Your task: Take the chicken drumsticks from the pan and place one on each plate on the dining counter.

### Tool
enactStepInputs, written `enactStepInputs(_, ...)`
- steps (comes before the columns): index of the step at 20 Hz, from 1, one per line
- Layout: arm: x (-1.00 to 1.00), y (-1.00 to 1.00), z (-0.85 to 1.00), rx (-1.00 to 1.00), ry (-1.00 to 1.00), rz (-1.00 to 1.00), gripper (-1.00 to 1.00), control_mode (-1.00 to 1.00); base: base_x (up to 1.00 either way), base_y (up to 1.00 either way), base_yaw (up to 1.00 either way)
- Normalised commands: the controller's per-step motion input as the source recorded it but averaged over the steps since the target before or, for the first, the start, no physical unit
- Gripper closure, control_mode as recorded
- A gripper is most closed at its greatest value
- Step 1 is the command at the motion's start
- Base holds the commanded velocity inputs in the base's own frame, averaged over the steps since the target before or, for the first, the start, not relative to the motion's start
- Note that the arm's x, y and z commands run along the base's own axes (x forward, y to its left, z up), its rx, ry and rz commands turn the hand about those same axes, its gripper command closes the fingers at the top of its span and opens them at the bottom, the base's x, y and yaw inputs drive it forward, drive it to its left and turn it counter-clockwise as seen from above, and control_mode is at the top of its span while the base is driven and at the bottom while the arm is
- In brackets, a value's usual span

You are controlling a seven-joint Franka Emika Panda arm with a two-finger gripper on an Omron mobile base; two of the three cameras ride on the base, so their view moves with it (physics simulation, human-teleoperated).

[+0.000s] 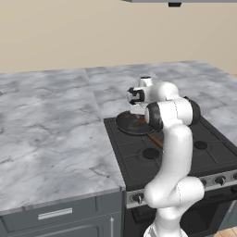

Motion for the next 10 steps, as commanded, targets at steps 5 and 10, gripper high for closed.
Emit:
enactStepInputs(5,0.56,-0.03,-0.06,-0.05,0.17,-0.4,-1.0,-1.0,0.0,0.0,0.0)
enactStepInputs(10,0.36,-0.14,-0.08,0.0,0.09,-0.36,-1.0,-1.0,0.0,0.0,0.0)
